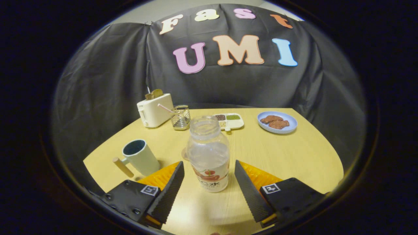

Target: Take the bottle from table, then pour the juice into the cup, finally place the bottle on the coaster

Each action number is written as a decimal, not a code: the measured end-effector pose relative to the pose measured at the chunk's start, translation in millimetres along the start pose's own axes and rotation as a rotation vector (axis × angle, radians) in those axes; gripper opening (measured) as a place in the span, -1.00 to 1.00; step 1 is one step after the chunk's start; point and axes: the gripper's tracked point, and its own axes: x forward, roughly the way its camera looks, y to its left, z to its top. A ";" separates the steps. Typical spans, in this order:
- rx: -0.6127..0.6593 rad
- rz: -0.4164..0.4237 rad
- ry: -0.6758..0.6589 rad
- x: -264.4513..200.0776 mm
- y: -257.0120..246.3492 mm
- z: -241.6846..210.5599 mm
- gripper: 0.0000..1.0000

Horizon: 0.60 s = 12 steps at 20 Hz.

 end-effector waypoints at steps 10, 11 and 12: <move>0.007 -0.031 0.080 46.0 -1.8 -35.0 0.97; 0.013 -0.033 0.083 49.3 -2.3 -36.8 0.97; 0.021 -0.037 0.084 52.1 -1.7 -36.9 0.97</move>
